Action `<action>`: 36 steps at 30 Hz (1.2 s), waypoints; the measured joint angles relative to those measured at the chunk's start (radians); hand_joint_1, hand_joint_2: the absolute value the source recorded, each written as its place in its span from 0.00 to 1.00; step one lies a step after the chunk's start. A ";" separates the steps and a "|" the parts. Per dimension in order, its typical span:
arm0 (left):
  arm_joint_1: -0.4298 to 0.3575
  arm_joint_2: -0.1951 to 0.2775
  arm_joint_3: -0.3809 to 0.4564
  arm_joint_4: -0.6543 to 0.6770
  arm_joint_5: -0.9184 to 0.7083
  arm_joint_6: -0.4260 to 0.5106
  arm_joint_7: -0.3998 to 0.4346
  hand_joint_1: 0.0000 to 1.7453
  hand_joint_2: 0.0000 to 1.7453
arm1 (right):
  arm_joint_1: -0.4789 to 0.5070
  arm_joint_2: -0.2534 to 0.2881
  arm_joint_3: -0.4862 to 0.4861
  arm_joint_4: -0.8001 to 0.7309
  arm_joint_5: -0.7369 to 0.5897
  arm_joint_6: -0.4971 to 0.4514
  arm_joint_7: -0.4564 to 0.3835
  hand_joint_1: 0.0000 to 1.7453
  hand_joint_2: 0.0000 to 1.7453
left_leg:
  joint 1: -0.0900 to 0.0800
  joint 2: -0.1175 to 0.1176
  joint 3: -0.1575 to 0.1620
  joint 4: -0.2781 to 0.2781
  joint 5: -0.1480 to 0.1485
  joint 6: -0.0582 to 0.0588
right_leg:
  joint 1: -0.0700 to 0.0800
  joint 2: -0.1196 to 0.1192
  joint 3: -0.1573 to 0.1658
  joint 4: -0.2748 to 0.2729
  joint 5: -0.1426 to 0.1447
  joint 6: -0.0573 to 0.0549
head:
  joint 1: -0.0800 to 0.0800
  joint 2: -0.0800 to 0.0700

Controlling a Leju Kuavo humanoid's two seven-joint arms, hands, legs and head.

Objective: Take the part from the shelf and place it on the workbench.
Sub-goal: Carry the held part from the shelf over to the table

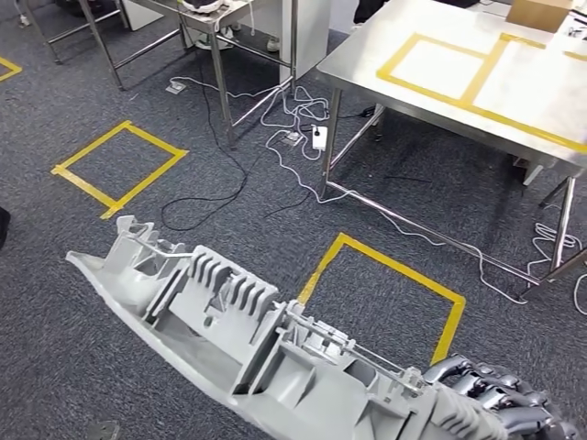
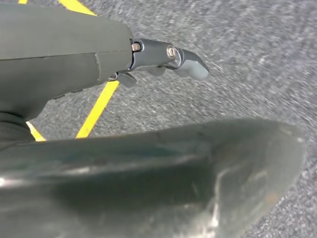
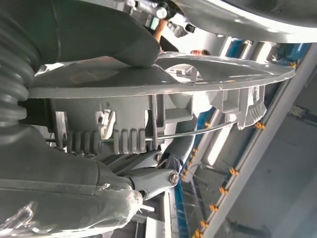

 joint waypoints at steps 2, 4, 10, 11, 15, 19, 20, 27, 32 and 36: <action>-0.001 0.000 0.000 0.000 -0.001 0.003 0.001 0.00 0.00 | -0.003 0.000 0.007 0.000 0.001 -0.004 0.000 1.00 1.00 | -0.002 0.015 0.009 -0.002 -0.005 -0.011 | 0.007 -0.018 0.026 -0.050 0.011 -0.010 | -0.002 0.000; -0.004 0.000 0.000 0.000 -0.002 0.005 0.003 0.00 0.00 | -0.005 -0.001 0.014 0.000 0.000 -0.011 0.000 1.00 1.00 | 0.000 0.028 0.015 -0.007 -0.007 -0.023 | 0.007 0.004 0.024 -0.055 0.015 -0.021 | -0.003 0.000; 0.000 0.006 0.001 -0.001 0.004 0.011 0.003 0.00 0.00 | -0.023 -0.002 0.032 0.003 -0.007 -0.008 -0.002 1.00 1.00 | 0.003 -0.059 -0.096 0.224 -0.126 -0.041 | -0.005 0.072 0.035 -0.075 0.028 -0.040 | -0.010 0.000; 0.002 0.009 0.002 -0.001 0.007 0.012 -0.001 0.00 0.00 | -0.026 -0.002 0.034 0.004 -0.010 0.000 -0.002 1.00 1.00 | 0.003 -0.061 -0.116 0.251 -0.123 -0.043 | -0.006 0.087 0.035 -0.075 0.028 -0.040 | -0.011 0.000; 0.002 0.020 0.005 -0.001 0.016 0.010 -0.017 0.00 0.00 | -0.042 -0.002 0.037 0.005 -0.019 0.028 -0.004 1.00 1.00 | 0.014 -0.114 -0.053 0.072 0.009 -0.049 | -0.013 0.144 0.034 -0.066 0.024 -0.026 | -0.013 0.000; 0.000 0.025 0.008 -0.001 0.021 0.011 -0.023 0.00 0.00 | -0.049 -0.002 0.037 0.006 -0.023 0.048 -0.006 1.00 1.00 | 0.019 -0.143 -0.023 -0.001 0.022 -0.026 | -0.017 0.190 0.014 -0.063 0.026 -0.001 | -0.016 0.000; -0.002 0.027 0.010 -0.001 0.023 0.011 -0.026 0.00 0.00 | -0.050 -0.002 0.037 0.007 -0.023 0.056 -0.007 1.00 1.00 | 0.018 -0.130 -0.022 -0.002 0.023 -0.018 | -0.017 0.181 0.011 -0.061 0.026 0.004 | -0.016 0.000; 0.003 0.040 0.021 -0.001 0.023 0.004 -0.045 0.00 0.00 | -0.078 0.000 0.037 0.019 -0.028 0.100 -0.023 1.00 1.00 | 0.012 -0.032 -0.015 -0.003 0.016 0.004 | -0.011 0.046 -0.119 0.208 -0.087 0.014 | 0.000 0.000; 0.001 0.043 0.023 -0.001 0.021 0.004 -0.047 0.00 0.00 | -0.085 0.001 0.036 0.019 -0.028 0.101 -0.025 1.00 1.00 | 0.004 0.020 0.012 -0.004 -0.002 -0.016 | 0.002 -0.022 0.016 -0.041 0.022 -0.010 | -0.001 0.000; -0.007 0.043 0.022 -0.002 0.011 0.007 -0.043 0.00 0.00 | -0.087 0.003 0.036 0.019 -0.024 0.102 -0.026 1.00 1.00 | 0.006 0.024 0.021 -0.005 -0.015 -0.040 | 0.002 0.018 0.017 -0.058 0.027 -0.032 | -0.003 0.000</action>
